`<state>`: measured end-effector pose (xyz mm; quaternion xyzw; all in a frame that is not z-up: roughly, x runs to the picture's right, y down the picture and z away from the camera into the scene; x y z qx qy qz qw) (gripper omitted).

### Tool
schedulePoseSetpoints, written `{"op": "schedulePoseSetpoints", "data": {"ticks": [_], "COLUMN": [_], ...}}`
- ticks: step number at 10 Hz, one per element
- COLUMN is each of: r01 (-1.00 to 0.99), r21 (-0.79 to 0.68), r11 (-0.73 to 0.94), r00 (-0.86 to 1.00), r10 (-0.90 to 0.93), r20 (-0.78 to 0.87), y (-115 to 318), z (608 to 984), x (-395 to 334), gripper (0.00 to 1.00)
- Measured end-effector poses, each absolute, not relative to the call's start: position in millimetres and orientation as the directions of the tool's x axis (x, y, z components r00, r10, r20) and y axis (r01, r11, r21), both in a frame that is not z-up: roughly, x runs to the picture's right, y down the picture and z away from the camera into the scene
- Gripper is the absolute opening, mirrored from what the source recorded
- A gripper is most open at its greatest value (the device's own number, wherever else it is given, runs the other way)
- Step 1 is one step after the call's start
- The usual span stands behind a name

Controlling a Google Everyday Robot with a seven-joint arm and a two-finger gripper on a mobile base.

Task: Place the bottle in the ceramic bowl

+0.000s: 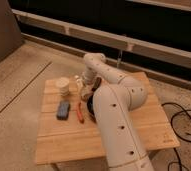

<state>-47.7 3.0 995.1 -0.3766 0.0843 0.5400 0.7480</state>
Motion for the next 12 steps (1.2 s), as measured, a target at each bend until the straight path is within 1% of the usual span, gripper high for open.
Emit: {"op": "schedulePoseSetpoints", "data": {"ticks": [1, 2, 4, 5, 7, 10, 12], "r01": [-0.881, -0.898, -0.927, -0.942, -0.953, -0.967, -0.976], "r21": [-0.455, -0.422, -0.361, -0.324, -0.295, -0.251, -0.211], "r11": [0.127, 0.120, 0.105, 0.094, 0.070, 0.047, 0.060], "r00": [0.376, 0.332, 0.256, 0.217, 0.179, 0.151, 0.150], "r10": [0.771, 0.815, 0.879, 0.905, 0.916, 0.897, 0.884], "r20": [-0.514, -0.474, -0.402, -0.367, -0.359, -0.415, -0.442], "y": [-12.9, -42.2, -86.6, -100.5, -90.0, -39.1, -16.1], "z": [991.9, 981.4, 952.1, 926.6, 895.4, 852.2, 836.5], "x": [-39.4, -23.5, 10.1, 26.1, 30.9, 20.6, 15.7], "gripper": [0.00, 0.00, 0.00, 0.00, 0.00, 0.00, 0.00]}}
